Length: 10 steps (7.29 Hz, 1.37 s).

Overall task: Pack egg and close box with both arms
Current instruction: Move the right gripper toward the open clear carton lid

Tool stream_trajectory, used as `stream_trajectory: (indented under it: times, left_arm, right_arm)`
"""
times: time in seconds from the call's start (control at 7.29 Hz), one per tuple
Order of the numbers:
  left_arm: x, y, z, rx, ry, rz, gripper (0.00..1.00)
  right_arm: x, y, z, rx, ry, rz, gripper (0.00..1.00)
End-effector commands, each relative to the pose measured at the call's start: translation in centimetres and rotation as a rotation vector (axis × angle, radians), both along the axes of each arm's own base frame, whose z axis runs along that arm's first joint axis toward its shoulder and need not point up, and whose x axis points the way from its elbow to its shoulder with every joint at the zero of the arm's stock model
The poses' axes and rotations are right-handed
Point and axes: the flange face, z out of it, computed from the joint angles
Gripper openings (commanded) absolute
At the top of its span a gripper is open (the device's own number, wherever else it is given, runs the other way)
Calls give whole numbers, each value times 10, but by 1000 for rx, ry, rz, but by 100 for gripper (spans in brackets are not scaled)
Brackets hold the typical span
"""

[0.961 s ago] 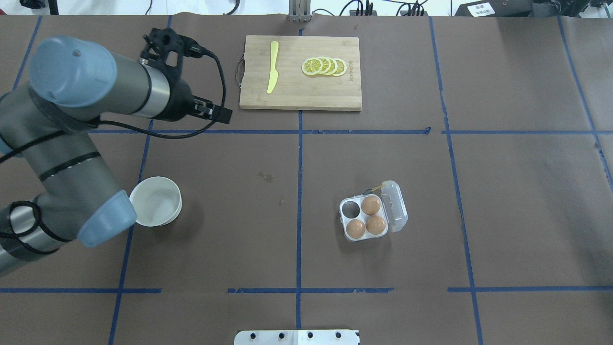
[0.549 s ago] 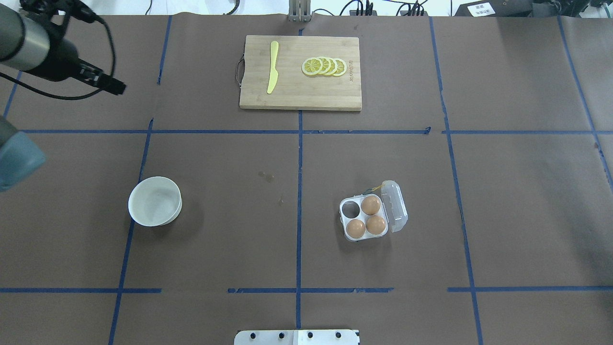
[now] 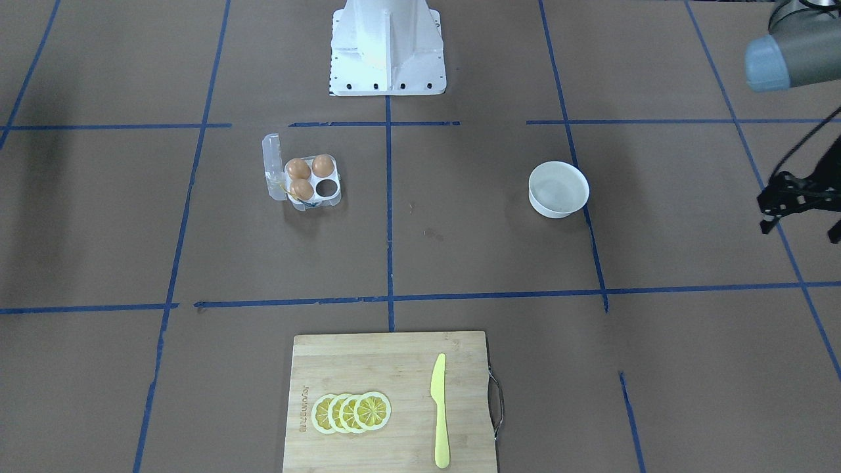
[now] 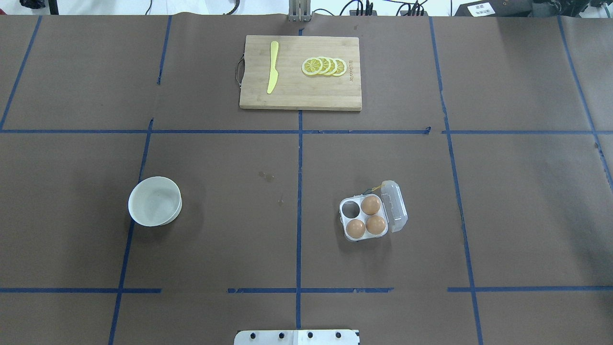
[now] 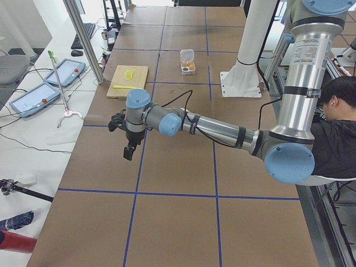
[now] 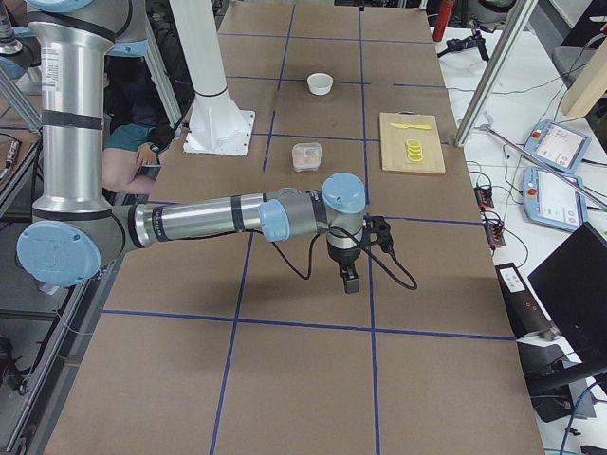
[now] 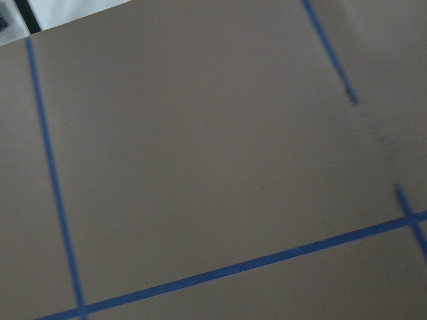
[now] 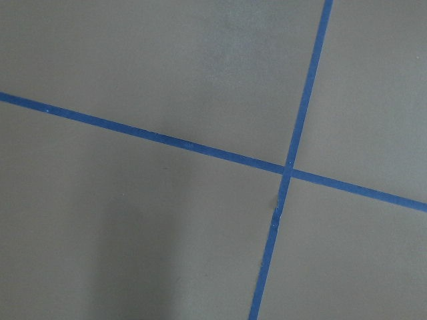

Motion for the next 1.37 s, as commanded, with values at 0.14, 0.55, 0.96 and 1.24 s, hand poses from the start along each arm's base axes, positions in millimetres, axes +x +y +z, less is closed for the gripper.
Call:
stream_trajectory:
  times: [0.14,0.55,0.96,1.24]
  left_arm:
    - [-83,74,95,-259,58,-91,100]
    - [-117,96,100,-212,92,34,100]
    - [-118,86,82,-163,83,40,100]
    - [-118,84,75,-148,85,40,100]
  right_arm:
    - [-2,0,1,-9,-2,1,100]
    - [-48,-6,-23,-91,-31,53,100]
    - [-141,3,-84,-145,-79,32,100]
    - [-197,19,-118,-134,-106,-37,100]
